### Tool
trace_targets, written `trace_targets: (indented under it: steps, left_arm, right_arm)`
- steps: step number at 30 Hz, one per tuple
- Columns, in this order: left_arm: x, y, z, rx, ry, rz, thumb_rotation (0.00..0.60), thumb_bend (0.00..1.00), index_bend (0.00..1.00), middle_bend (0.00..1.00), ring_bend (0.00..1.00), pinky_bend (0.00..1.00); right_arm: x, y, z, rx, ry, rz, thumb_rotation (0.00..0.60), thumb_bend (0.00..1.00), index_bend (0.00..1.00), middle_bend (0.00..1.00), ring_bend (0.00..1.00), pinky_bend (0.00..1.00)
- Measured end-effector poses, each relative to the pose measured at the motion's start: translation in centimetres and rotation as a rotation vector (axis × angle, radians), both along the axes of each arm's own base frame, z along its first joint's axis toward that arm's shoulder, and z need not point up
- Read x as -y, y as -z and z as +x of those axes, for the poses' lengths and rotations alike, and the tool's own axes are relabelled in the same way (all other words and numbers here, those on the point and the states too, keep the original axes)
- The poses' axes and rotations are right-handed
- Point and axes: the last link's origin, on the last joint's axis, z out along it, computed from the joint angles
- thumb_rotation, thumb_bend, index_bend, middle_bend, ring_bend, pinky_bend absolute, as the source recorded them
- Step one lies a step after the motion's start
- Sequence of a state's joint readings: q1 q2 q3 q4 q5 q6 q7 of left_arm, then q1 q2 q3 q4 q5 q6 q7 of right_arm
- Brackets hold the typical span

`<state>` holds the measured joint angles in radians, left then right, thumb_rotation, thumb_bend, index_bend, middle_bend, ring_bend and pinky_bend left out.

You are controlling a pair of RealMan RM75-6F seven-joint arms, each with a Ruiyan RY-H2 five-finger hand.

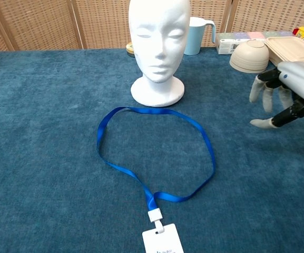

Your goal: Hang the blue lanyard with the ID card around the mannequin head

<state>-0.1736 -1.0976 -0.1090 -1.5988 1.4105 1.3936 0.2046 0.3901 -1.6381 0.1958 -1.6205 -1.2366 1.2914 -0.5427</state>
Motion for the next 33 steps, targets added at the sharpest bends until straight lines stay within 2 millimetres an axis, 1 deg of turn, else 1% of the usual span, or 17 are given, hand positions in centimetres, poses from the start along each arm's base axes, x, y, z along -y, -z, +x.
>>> trace_targets:
  steps: [3, 8, 19, 29, 33]
  left_arm:
    - [-0.3, -0.1, 0.2, -0.002, 0.005, 0.001, 0.387, 0.16, 0.62, 0.59, 0.58, 0.40]
    - [-0.7, -0.1, 0.3, -0.008, 0.007, -0.003, 0.389, 0.16, 0.62, 0.59, 0.58, 0.39]
    - [-1.3, -0.3, 0.7, -0.016, 0.020, -0.011, 0.393, 0.16, 0.62, 0.59, 0.58, 0.40]
    - [-1.5, -0.1, 0.6, -0.010, 0.017, -0.019, 0.389, 0.16, 0.62, 0.59, 0.58, 0.40]
    - [-1.5, -0.1, 0.5, -0.008, 0.016, -0.020, 0.389, 0.16, 0.62, 0.59, 0.58, 0.40]
  right_arm:
    - [0.1, 0.7, 0.5, -0.001, 0.005, 0.011, 0.521, 0.24, 0.43, 0.56, 0.67, 0.64]
    - [0.3, 1.6, 1.3, 0.005, 0.006, 0.032, 0.521, 0.24, 0.43, 0.55, 0.66, 0.61]
    - [0.7, 4.3, 3.5, 0.008, -0.006, 0.101, 0.520, 0.24, 0.44, 0.54, 0.66, 0.62]
    - [1.5, 5.9, 4.6, -0.022, 0.006, 0.133, 0.520, 0.24, 0.44, 0.54, 0.68, 0.62]
    - [1.9, 6.6, 5.2, -0.034, 0.011, 0.144, 0.519, 0.24, 0.44, 0.57, 0.70, 0.62]
